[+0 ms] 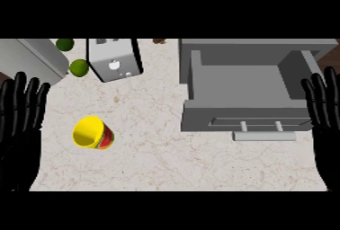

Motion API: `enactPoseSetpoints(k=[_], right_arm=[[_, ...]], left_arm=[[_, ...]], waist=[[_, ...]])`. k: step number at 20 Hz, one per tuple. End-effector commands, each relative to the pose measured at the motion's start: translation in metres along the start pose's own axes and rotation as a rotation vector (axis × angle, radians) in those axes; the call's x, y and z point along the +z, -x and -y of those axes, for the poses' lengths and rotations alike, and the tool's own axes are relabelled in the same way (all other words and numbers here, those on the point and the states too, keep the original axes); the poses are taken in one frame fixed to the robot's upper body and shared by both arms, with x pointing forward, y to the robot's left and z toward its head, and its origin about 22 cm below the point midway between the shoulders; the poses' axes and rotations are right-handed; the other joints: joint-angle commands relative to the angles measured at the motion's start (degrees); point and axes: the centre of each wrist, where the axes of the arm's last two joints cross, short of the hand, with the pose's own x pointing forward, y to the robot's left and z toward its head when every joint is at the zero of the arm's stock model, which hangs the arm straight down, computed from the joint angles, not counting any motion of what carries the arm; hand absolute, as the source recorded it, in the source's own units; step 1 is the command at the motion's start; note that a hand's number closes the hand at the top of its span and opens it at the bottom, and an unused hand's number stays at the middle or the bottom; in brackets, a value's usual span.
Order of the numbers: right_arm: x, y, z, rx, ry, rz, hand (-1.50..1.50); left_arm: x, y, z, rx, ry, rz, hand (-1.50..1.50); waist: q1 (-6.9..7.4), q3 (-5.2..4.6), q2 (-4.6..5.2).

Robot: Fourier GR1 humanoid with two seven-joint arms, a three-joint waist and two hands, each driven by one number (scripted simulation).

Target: Pick up the cup, place it into the drawer and close the drawer

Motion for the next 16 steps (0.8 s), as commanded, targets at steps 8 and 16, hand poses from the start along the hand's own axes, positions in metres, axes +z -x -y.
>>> enactPoseSetpoints(k=[8, 16], right_arm=[[-0.001, 0.003, 0.000, 0.070, -0.063, -0.070, -1.50], [0.008, 0.008, 0.011, 0.081, -0.090, -0.076, -1.50]], left_arm=[[0.020, 0.029, -0.008, 0.459, 0.448, -0.156, -1.50], [0.032, 0.035, -0.057, 0.483, 0.479, -0.254, -1.50]], waist=[[0.55, 0.73, -1.26], [0.64, 0.91, -1.48]])
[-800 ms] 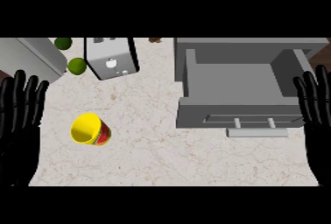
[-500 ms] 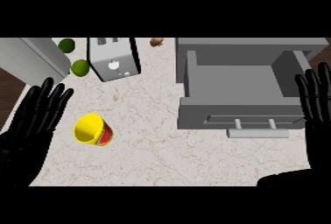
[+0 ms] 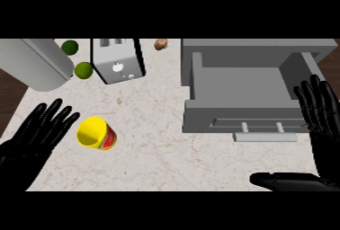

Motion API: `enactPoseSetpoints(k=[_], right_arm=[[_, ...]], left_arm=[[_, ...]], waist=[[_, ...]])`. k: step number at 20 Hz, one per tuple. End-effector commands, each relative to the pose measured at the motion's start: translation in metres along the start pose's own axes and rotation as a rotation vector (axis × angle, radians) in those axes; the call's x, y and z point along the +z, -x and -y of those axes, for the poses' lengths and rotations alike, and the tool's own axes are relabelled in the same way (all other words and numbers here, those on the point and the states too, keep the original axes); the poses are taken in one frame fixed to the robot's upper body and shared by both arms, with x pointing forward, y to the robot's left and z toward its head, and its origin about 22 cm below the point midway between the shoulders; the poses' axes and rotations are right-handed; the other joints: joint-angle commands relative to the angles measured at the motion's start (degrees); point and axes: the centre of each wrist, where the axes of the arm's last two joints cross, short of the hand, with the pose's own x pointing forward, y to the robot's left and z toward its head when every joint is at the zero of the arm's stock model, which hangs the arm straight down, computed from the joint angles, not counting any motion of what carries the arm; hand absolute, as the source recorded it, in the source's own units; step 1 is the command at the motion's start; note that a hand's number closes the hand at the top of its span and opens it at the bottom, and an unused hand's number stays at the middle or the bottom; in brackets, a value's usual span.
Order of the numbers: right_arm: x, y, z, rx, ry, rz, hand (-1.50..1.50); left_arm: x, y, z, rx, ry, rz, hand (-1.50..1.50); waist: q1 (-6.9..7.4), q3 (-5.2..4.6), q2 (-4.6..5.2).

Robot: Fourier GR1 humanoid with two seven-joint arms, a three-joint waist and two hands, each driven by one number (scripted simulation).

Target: Pick up the cup, place it into the drawer and close the drawer

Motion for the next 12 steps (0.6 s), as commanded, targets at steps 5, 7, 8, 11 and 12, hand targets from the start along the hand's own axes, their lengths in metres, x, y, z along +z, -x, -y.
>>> enactPoseSetpoints(k=[5, 7, 8, 11, 12], right_arm=[[-0.017, 0.014, 0.000, 0.012, -0.010, -0.011, -1.50], [0.002, 0.016, 0.012, 0.013, -0.038, 0.004, -1.50], [0.000, 0.008, 0.010, 0.012, -0.009, -0.003, -1.50], [-0.013, 0.018, 0.010, 0.016, -0.002, 0.008, -1.50], [-0.013, 0.020, -0.001, 0.000, -0.019, -0.002, -1.50]], left_arm=[[0.014, 0.023, -0.049, -0.037, -0.063, -0.065, -1.50], [0.011, 0.028, -0.053, -0.039, -0.097, -0.087, -1.50], [0.033, 0.034, -0.058, -0.060, -0.095, -0.100, -1.50], [0.038, 0.054, -0.084, -0.071, -0.136, -0.113, -1.50], [0.031, 0.072, -0.072, -0.086, -0.138, -0.142, -1.50]], waist=[[0.06, 0.03, 0.02], [-0.15, 0.05, -0.03], [-0.04, 0.03, -0.04], [-0.16, 0.01, 0.07], [-0.18, 0.01, 0.06]])
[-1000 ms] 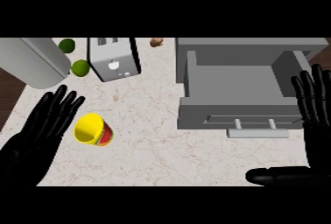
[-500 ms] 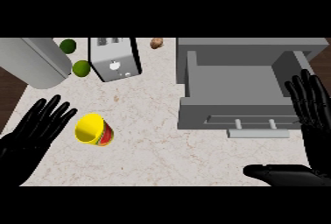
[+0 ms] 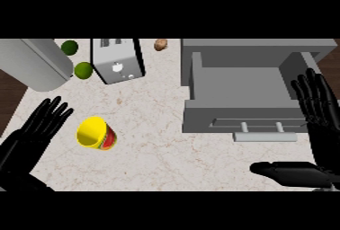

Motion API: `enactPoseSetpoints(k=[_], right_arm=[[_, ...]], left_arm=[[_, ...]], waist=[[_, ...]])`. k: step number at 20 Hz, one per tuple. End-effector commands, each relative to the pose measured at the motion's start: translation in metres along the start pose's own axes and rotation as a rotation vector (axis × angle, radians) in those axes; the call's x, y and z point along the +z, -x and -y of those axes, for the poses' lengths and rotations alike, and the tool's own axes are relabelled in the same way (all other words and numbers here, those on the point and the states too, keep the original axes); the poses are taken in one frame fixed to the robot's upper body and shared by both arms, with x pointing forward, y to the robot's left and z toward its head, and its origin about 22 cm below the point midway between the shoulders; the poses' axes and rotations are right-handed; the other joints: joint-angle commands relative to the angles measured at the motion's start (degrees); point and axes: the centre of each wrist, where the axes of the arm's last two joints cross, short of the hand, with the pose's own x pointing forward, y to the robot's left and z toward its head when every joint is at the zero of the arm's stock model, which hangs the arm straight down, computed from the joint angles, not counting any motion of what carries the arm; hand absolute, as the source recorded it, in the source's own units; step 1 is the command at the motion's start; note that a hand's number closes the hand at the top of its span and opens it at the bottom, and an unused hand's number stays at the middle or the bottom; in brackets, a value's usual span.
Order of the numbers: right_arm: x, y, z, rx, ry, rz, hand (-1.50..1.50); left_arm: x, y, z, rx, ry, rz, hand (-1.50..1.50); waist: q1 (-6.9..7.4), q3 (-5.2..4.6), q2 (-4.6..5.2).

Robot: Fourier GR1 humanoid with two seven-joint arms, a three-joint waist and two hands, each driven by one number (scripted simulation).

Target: Pick up the cup, place it into the drawer and close the drawer

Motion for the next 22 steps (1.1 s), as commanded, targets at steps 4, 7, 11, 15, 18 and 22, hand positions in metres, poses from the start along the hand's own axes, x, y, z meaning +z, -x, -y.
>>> enactPoseSetpoints(k=[4, 7, 11, 15, 18, 22], right_arm=[[0.003, -0.003, 0.007, 0.000, 0.013, -0.003, -1.50], [0.010, 0.000, 0.011, 0.002, -0.001, -0.015, -1.50], [0.000, 0.003, 0.007, -0.006, -0.005, -0.001, -1.50], [0.003, 0.006, 0.013, -0.019, -0.010, 0.002, -1.50], [0.005, 0.001, -0.004, -0.017, -0.015, 0.004, -1.50], [-0.004, -0.001, 0.012, -0.004, -0.012, 0.006, -1.50]], left_arm=[[-0.002, 0.030, -0.029, -0.084, -0.106, -0.065, -1.50], [0.003, 0.053, -0.042, -0.101, -0.104, -0.096, -1.50], [-0.003, 0.074, -0.070, -0.104, -0.139, -0.135, -1.50], [0.015, 0.106, -0.070, -0.097, -0.140, -0.130, -1.50], [0.025, 0.124, -0.068, -0.085, -0.154, -0.131, -1.50], [0.018, 0.138, -0.059, -0.077, -0.159, -0.110, -1.50]], waist=[[-0.24, 0.00, -0.01], [-0.40, -0.01, 0.02], [-0.87, -0.06, 0.21], [-0.76, -0.05, 0.15], [-0.87, -0.09, 0.19], [-0.92, -0.10, 0.21]])
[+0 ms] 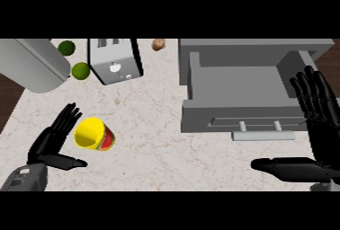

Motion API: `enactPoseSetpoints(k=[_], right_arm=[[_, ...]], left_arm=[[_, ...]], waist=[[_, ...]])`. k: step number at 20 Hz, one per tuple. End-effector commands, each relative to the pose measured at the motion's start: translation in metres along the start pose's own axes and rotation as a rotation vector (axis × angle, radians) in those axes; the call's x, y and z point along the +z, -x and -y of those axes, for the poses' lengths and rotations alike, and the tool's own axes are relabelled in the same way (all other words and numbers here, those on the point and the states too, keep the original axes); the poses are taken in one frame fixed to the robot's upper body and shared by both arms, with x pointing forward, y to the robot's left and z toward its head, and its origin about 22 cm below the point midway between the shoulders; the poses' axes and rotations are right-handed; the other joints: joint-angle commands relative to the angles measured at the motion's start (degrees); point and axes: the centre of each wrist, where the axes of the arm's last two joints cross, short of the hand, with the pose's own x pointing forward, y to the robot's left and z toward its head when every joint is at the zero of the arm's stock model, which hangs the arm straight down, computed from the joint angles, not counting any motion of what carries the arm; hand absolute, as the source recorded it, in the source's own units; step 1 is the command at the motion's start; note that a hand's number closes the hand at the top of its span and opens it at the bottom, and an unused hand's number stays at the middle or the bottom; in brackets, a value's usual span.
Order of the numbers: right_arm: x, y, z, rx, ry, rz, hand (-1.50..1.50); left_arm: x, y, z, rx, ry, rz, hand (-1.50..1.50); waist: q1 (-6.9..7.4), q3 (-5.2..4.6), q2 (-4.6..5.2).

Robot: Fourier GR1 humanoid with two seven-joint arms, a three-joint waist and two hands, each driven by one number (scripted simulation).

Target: Pick up the cup, place it into the drawer and close the drawer

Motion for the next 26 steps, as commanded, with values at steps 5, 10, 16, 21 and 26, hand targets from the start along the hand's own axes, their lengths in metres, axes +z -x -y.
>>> enactPoseSetpoints(k=[5, 10, 16, 21, 26], right_arm=[[0.003, 0.002, -0.006, -0.013, -0.013, 0.002, -1.50], [0.000, -0.002, 0.002, -0.017, -0.003, 0.008, -1.50], [-0.007, -0.003, -0.010, -0.024, -0.041, -0.022, -1.50], [-0.006, 0.000, 0.001, -0.016, -0.034, -0.009, -1.50], [-0.009, 0.002, 0.003, -0.036, -0.039, 0.005, -1.50]], left_arm=[[0.015, 0.010, -0.022, 0.063, 0.010, 0.084, -1.50], [0.007, 0.024, 0.001, 0.051, 0.000, 0.100, -1.50], [-0.004, 0.027, 0.011, 0.064, 0.048, 0.097, -1.50], [-0.016, 0.031, 0.028, 0.078, 0.067, 0.105, -1.50], [-0.025, 0.025, 0.025, 0.117, 0.056, 0.121, -1.50]], waist=[[-0.41, -0.09, 0.17], [-0.83, -0.14, 0.31], [-0.65, -0.16, 0.34], [-0.73, -0.12, 0.29], [-1.16, -0.18, 0.51]])
